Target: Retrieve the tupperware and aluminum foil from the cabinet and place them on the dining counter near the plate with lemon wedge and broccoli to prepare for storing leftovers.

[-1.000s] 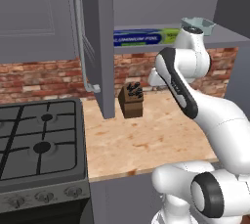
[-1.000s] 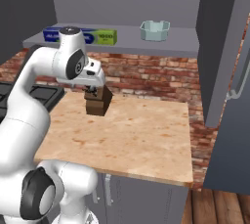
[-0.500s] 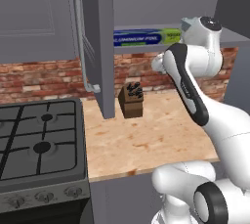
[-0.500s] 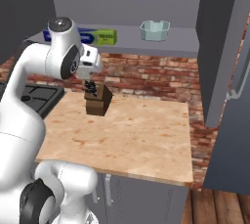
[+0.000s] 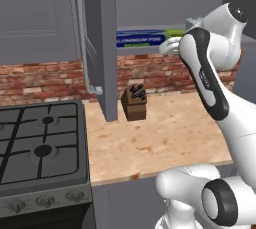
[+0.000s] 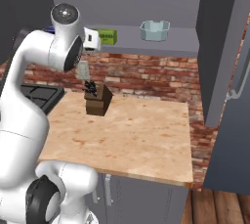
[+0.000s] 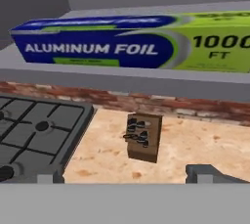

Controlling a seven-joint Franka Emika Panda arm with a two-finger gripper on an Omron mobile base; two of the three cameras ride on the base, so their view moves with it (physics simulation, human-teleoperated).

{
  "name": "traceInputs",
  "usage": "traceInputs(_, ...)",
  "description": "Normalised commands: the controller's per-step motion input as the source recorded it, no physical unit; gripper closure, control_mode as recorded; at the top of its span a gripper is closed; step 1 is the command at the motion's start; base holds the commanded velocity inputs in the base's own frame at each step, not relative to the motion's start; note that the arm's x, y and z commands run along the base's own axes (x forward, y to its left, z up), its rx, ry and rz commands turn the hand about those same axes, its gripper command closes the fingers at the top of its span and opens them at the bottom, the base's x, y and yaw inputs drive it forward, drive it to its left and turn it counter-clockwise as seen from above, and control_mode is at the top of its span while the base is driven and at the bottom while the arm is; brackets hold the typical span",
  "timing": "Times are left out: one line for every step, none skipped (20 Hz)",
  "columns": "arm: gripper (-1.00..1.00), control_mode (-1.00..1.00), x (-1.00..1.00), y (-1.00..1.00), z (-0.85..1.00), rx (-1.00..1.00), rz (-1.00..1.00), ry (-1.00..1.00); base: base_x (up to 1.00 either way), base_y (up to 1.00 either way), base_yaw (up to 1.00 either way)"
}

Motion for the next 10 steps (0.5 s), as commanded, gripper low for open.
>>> traceInputs(-1.0, -1.0, 0.17, 0.0, 0.31, 0.01, 0.26, -0.1, 0.0, 0.0, 0.0)
traceInputs(-1.0, -1.0, 0.17, 0.0, 0.26, 0.0, 0.3, -0.09, 0.0, 0.0, 0.0)
traceInputs(-1.0, -1.0, 0.16, 0.0, 0.21, 0.0, 0.32, -0.08, 0.0, 0.0, 0.0)
traceInputs(-1.0, -1.0, 0.12, 0.0, 0.19, 0.0, 0.33, -0.09, 0.0, 0.0, 0.0)
traceInputs(-1.0, -1.0, 0.08, 0.0, 0.11, 0.0, 0.34, -0.1, 0.0, 0.0, 0.0)
traceInputs(-1.0, -1.0, 0.04, 0.01, 0.01, 0.0, 0.35, -0.1, 0.0, 0.0, 0.0)
traceInputs(-1.0, -1.0, 0.04, 0.02, 0.0, 0.0, 0.36, -0.11, 0.0, 0.0, 0.0)
traceInputs(-1.0, -1.0, 0.0, 0.05, 0.0, -0.03, 0.37, -0.13, 0.0, 0.0, 0.0)
traceInputs(-1.0, -1.0, 0.0, 0.07, 0.0, -0.04, 0.38, -0.13, 0.0, 0.0, 0.0)
traceInputs(-1.0, -1.0, 0.0, 0.09, 0.0, -0.05, 0.38, -0.14, 0.0, 0.0, 0.0)
